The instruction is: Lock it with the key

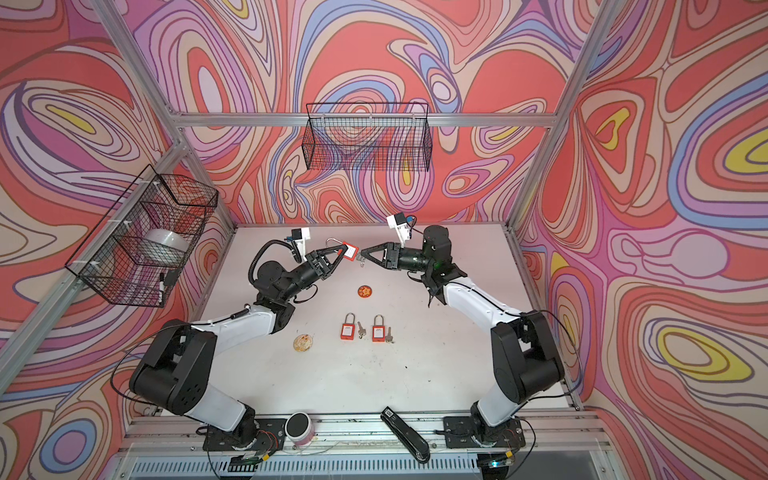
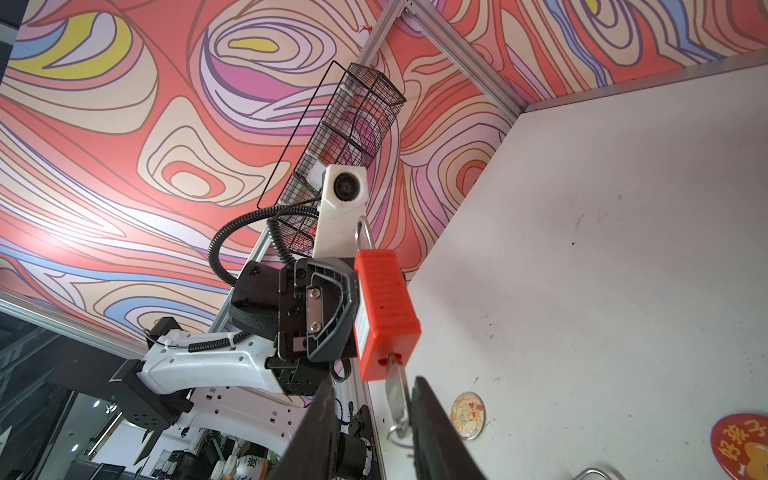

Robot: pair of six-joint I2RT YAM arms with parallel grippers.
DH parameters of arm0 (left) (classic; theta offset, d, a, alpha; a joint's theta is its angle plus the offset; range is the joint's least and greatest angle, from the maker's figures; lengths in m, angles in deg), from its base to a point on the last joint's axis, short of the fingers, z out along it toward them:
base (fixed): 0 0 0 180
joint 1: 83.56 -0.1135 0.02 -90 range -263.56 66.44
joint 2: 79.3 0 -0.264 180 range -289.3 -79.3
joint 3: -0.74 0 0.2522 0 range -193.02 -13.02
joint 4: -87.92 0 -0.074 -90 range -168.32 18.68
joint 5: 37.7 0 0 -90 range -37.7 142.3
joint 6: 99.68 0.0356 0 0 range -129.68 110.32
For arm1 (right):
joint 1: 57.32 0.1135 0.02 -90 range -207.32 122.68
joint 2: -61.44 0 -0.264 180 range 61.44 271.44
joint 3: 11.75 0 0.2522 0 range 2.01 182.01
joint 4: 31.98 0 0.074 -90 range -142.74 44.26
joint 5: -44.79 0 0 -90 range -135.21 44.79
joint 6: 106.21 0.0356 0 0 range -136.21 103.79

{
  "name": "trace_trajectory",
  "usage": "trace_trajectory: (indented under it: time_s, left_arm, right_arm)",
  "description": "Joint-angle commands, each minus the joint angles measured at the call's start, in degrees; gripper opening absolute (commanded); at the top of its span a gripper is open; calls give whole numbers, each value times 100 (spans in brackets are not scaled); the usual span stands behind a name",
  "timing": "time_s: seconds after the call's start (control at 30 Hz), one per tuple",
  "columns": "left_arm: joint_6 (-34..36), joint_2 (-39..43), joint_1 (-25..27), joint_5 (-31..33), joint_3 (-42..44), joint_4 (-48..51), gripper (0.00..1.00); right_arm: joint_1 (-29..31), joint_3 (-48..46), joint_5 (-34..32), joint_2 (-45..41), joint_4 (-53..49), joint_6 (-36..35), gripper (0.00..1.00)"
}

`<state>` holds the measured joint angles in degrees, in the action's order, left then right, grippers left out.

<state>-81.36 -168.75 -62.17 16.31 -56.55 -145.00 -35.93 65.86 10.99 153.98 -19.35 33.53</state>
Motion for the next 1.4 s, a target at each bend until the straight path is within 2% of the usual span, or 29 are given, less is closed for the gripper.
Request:
trace_trajectory:
  time_s: [0.0,0.3,0.5,0.93,1.37]
  left_arm:
    - [-39,85,23,-49,-243,-396,0]
    - [-45,73,23,-64,-253,-387,0]
    - [-30,85,22,-60,-253,-390,0]
    - [-29,109,18,69,-148,-481,0]
    - [-78,156,-78,146,11,-603,0]
  right_arm:
    - [129,11,233,103,129,35,32]
    - [207,53,297,169,138,37,29]
    - [205,66,285,173,144,36,15]
    - [207,-34,168,131,66,54,0]
    - [55,-711,75,-151,402,282,0]
